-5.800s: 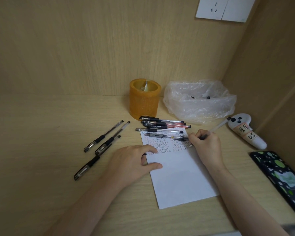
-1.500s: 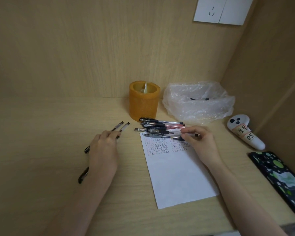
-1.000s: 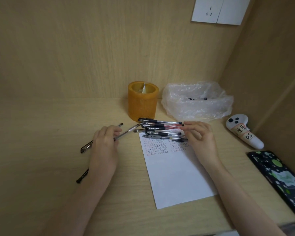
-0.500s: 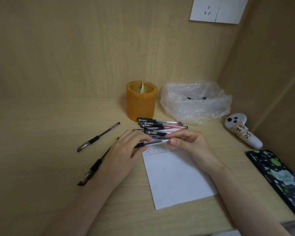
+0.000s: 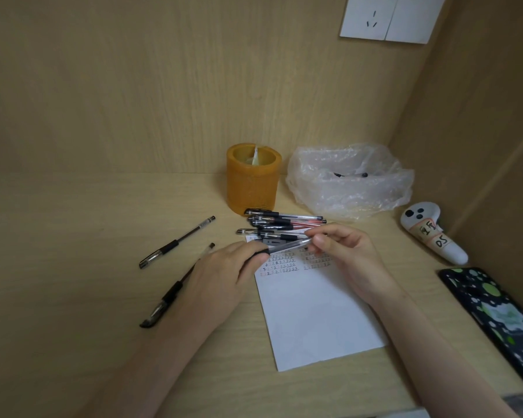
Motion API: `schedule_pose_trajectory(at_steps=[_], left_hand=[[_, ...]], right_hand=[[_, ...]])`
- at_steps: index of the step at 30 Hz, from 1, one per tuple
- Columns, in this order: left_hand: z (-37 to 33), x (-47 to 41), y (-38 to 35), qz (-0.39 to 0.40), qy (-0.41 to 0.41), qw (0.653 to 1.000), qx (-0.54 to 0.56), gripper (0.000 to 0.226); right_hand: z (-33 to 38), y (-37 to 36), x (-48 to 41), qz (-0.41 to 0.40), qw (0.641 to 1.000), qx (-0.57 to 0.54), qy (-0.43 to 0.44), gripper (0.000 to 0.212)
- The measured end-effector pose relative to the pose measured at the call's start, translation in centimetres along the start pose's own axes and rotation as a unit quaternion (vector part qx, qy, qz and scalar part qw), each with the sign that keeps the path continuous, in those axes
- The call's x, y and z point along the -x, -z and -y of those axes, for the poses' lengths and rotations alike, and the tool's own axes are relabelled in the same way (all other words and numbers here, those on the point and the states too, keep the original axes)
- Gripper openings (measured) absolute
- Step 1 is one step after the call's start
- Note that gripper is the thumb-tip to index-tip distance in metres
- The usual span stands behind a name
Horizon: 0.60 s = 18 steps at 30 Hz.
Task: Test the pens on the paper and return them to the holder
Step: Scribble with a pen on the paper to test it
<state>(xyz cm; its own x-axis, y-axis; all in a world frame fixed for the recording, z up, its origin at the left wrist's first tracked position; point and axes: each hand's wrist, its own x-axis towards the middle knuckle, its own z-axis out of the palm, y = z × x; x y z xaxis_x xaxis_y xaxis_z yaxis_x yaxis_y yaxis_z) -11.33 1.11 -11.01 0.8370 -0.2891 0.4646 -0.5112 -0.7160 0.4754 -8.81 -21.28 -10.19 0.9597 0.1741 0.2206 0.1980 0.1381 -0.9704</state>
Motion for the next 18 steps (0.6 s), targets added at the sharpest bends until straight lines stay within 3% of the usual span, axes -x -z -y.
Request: schedule_pose_trajectory(at_steps=[4, 6, 11, 14, 18], left_hand=[[-0.3, 0.0, 0.4, -0.024, 0.021, 0.999, 0.035, 0.023], [-0.4, 0.1, 0.4, 0.001, 0.03, 0.999, 0.044, 0.02], [-0.7, 0.4, 0.5, 0.049, 0.039, 0.997, 0.052, 0.027], [-1.2, 0.5, 0.5, 0.081, 0.039, 0.995, 0.04, 0.02], [-0.7, 0.4, 0.1, 0.08, 0.059, 0.994, 0.054, 0.033]], right_hand=[[0.2, 0.1, 0.0, -0.007, 1.0, -0.017, 0.008, 0.042], [0.2, 0.1, 0.1, 0.0, 1.0, -0.029, -0.007, 0.043], [0.0, -0.4, 0.2, 0.123, 0.98, -0.128, -0.089, 0.046], [-0.2, -0.8, 0.5, 0.181, 0.973, -0.091, -0.106, 0.044], [-0.3, -1.1, 0.4, 0.139, 0.981, -0.071, -0.112, 0.038]])
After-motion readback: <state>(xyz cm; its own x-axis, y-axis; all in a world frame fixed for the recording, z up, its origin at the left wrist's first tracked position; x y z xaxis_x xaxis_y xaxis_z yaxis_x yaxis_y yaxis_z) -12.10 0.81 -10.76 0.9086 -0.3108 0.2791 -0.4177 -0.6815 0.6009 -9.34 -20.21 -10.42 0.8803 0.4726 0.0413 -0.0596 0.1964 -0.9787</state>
